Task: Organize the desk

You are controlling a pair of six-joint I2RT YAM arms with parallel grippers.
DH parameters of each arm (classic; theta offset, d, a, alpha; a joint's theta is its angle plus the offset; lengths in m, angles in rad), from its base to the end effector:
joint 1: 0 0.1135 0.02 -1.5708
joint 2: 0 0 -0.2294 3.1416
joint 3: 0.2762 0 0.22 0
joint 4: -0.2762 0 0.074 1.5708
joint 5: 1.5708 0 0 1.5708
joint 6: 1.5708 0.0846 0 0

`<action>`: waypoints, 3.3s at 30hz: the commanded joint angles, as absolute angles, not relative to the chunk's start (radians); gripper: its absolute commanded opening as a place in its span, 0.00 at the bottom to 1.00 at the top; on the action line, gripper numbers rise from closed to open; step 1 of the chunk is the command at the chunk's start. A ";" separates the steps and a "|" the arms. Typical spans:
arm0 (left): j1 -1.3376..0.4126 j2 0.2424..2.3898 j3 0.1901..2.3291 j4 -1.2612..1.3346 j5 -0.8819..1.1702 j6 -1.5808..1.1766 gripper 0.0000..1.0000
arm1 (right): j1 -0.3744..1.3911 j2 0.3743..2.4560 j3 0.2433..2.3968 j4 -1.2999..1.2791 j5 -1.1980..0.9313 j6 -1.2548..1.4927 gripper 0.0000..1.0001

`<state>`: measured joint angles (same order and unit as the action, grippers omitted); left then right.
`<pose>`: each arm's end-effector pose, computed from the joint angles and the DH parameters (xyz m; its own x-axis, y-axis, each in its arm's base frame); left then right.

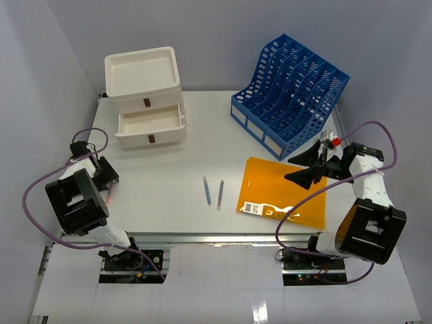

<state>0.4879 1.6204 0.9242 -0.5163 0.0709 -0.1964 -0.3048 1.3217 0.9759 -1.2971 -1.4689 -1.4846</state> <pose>0.2570 0.1296 0.1046 -0.7244 -0.6048 -0.3310 -0.5985 0.7899 -0.1335 0.1941 0.0272 0.2381 -0.1804 -0.0495 -0.9823 -0.9394 0.3047 0.1572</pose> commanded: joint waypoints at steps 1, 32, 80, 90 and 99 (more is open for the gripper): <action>0.467 1.658 0.915 -0.602 -0.002 -0.177 0.60 | -0.298 1.344 1.067 -1.310 -1.578 -1.439 0.80; 0.368 1.758 0.994 -0.633 -0.028 -0.232 0.02 | -0.299 1.259 1.160 -1.310 -1.587 -1.265 0.81; 0.339 1.299 1.163 -0.313 0.482 -1.154 0.00 | -0.263 1.150 1.008 -1.308 -1.541 -1.429 0.81; 0.300 1.527 1.241 -0.199 0.364 -1.312 0.00 | -0.220 1.187 1.035 -1.307 -1.494 -1.437 0.80; 0.257 1.684 1.357 -0.181 0.358 -1.322 0.39 | -0.079 1.108 0.962 -0.785 -1.280 -0.919 0.80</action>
